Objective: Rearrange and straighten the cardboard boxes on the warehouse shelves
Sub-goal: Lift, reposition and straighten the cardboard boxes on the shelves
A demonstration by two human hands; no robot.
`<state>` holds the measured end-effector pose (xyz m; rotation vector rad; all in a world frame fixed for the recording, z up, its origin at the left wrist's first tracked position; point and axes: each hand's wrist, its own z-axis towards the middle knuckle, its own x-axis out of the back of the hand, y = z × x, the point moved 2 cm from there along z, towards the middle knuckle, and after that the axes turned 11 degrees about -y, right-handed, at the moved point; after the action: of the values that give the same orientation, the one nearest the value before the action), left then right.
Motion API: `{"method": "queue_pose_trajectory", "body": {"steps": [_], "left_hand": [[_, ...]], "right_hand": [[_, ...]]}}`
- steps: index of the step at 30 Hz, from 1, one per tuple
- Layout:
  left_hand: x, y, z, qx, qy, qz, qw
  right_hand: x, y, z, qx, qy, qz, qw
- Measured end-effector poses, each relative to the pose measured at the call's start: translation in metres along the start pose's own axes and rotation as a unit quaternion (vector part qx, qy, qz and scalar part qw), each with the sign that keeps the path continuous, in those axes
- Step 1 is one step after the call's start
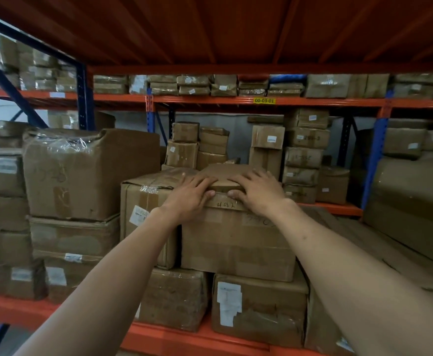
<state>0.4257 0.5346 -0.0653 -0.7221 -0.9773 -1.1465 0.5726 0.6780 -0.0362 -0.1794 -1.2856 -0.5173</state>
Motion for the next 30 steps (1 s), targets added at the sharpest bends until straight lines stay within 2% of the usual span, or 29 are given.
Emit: {"method": "queue_pose_trajectory", "body": {"steps": [5,7,9,13,20,26,30], "left_hand": [[0.0,0.007,0.001,0.043,-0.061,0.078,0.994],[-0.004,0.018,-0.003,0.062,-0.047,0.093,0.993],[-0.011,0.033,-0.009,0.066,0.002,0.069,0.995],[-0.023,0.084,-0.015,0.0,0.071,0.026,0.997],[-0.056,0.211,0.017,-0.112,0.061,0.031,0.991],[-0.082,0.332,0.065,-0.185,0.031,0.035,0.982],[-0.077,0.414,0.107,-0.216,0.027,0.04,0.975]], "right_hand": [[-0.003,-0.001,-0.026,-0.004,-0.013,0.044,0.999],[-0.011,0.008,-0.048,0.019,-0.008,0.062,0.998],[-0.023,0.027,-0.075,0.035,0.004,0.08,0.996],[-0.039,0.09,-0.139,-0.014,0.014,0.067,0.998],[-0.047,0.209,-0.258,-0.145,0.008,0.049,0.988],[-0.049,0.298,-0.34,-0.201,0.068,0.097,0.972],[-0.064,0.354,-0.379,-0.238,0.116,0.216,0.94]]}}
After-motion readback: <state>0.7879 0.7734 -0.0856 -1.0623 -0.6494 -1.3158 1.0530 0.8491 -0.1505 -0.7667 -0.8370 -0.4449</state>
